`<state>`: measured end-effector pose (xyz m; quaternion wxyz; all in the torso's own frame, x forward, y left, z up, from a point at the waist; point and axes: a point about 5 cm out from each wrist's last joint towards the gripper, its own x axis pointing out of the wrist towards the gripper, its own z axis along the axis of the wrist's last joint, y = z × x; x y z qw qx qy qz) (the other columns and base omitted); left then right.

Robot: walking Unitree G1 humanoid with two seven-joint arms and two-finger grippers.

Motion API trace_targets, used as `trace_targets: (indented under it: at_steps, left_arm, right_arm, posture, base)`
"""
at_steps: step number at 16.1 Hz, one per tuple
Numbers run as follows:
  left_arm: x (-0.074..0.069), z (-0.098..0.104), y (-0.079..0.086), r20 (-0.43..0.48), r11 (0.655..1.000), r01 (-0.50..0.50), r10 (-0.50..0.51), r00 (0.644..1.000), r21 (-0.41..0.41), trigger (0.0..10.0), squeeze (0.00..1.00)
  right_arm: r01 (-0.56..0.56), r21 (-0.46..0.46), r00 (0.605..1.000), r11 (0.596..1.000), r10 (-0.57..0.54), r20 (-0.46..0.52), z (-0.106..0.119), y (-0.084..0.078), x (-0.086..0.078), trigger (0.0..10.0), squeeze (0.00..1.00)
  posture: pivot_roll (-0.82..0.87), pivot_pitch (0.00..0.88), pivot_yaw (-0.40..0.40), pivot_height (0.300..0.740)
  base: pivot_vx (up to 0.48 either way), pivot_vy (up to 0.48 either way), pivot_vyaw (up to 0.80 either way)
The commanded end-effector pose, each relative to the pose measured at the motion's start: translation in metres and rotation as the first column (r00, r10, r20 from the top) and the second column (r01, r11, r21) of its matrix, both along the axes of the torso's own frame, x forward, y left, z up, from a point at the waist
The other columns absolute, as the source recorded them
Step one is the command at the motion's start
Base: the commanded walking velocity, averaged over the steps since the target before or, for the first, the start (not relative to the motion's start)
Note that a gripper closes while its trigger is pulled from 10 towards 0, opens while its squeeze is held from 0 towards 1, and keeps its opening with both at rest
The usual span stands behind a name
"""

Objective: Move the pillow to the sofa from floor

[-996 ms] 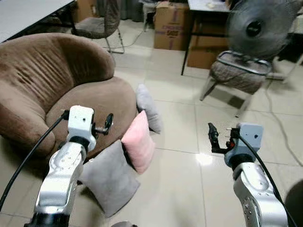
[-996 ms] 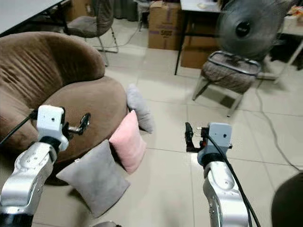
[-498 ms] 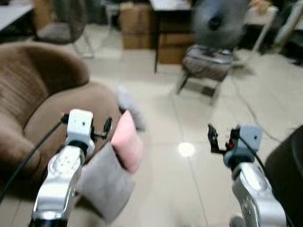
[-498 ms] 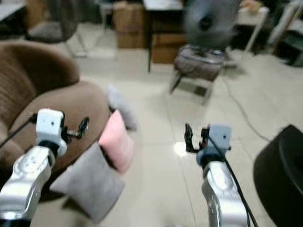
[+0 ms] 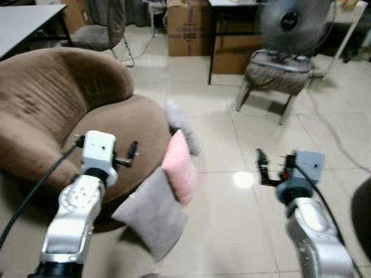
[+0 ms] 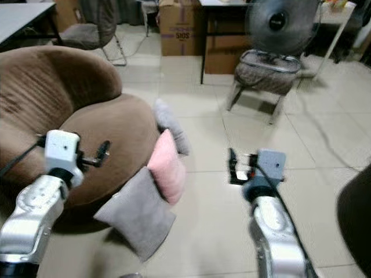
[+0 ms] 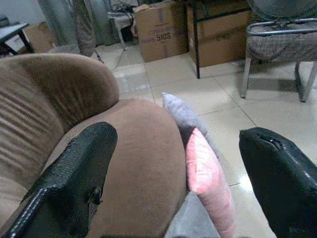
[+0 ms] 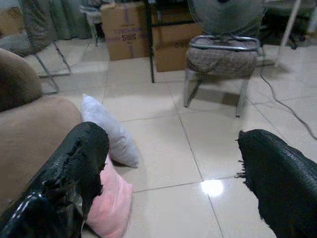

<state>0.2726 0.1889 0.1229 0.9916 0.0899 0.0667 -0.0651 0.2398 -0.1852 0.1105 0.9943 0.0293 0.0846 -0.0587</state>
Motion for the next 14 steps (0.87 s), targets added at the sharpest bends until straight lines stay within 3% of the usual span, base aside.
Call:
trace_targets:
  at_steps: [1, 11, 14]
  left_arm:
    - [-0.001, -0.0009, 0.0036, -0.007, 1.0, -0.006, 0.006, 1.0, 0.018, 10.0, 0.0]
    - [-0.0035, -0.0045, 0.0042, -0.011, 1.0, -0.009, 0.009, 1.0, 0.023, 10.0, 0.0]
    - [-0.0021, -0.0016, 0.0006, 0.013, 1.0, -0.017, 0.017, 1.0, 0.007, 10.0, 0.0]
  right_arm:
    - [-0.006, 0.003, 1.0, 1.0, 0.006, 0.005, 0.0, 0.0025, 0.002, 10.0, 0.0]
    - [-0.025, -0.024, 1.0, 0.999, 0.026, 0.013, 0.0012, 0.0055, 0.007, 10.0, 0.0]
    - [-0.033, -0.032, 0.999, 0.999, 0.034, 0.019, 0.0024, 0.0052, 0.0109, 10.0, 0.0]
  posture:
    - [0.02, 0.0, 0.036, 0.74]
    - [0.02, 0.0, 0.036, 0.74]
    - [0.02, 0.0, 0.025, 0.74]
  base:
    - [0.0, 0.33, 0.0]
    - [0.0, 0.328, 0.0]
    - [0.0, 0.0, 0.0]
